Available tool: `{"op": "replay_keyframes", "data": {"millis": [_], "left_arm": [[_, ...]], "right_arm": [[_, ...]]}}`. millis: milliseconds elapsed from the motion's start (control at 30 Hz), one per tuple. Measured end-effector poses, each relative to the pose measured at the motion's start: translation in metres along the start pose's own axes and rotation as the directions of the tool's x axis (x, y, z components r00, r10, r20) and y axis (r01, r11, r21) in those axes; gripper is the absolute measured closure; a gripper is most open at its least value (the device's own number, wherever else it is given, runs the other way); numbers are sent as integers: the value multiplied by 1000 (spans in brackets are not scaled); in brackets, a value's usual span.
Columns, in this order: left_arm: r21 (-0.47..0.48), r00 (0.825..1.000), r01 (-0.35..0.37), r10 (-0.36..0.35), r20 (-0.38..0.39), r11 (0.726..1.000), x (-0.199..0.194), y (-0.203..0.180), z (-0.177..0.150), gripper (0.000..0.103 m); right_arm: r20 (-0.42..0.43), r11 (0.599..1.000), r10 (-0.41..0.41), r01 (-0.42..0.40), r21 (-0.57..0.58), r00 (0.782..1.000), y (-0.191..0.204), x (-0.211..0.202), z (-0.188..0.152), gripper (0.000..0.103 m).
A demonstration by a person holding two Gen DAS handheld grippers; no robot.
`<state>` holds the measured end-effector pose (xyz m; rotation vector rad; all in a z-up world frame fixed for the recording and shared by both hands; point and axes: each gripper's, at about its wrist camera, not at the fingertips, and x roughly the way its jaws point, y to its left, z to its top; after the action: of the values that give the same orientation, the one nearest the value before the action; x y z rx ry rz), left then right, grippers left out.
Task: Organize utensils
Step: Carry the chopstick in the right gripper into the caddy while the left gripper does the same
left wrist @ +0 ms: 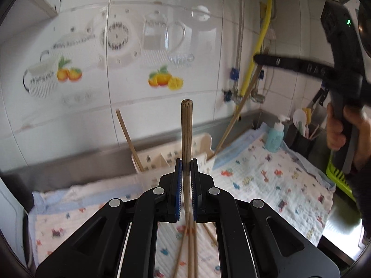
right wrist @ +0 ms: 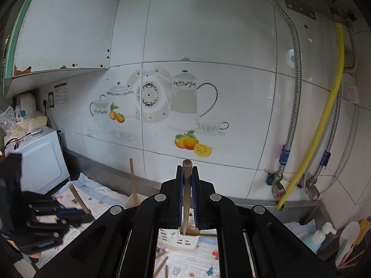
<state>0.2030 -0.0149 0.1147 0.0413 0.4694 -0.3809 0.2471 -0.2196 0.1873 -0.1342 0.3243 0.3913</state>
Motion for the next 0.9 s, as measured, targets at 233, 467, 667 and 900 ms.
{"op": "replay_keyframes", "data": {"millis": [233,467,667,900], "left_arm": [[20,992,-60,57,113,998,-3,11,60,97],[10,986,-124,122,117,992,29,26,75,97],[-29,992,-123,123,19,992,68,42,52,97],[-59,994,-105,102,-50,993,85,52,30,95]], "right_arm": [[-20,1000,-1,1,31,1000,-6,31,1,96],[-63,999,10,-8,39,998,-6,59,-11,96],[-105,999,23,-19,42,994,-5,76,-26,96],[-147,999,27,-20,50,989,-5,85,-41,96]]}}
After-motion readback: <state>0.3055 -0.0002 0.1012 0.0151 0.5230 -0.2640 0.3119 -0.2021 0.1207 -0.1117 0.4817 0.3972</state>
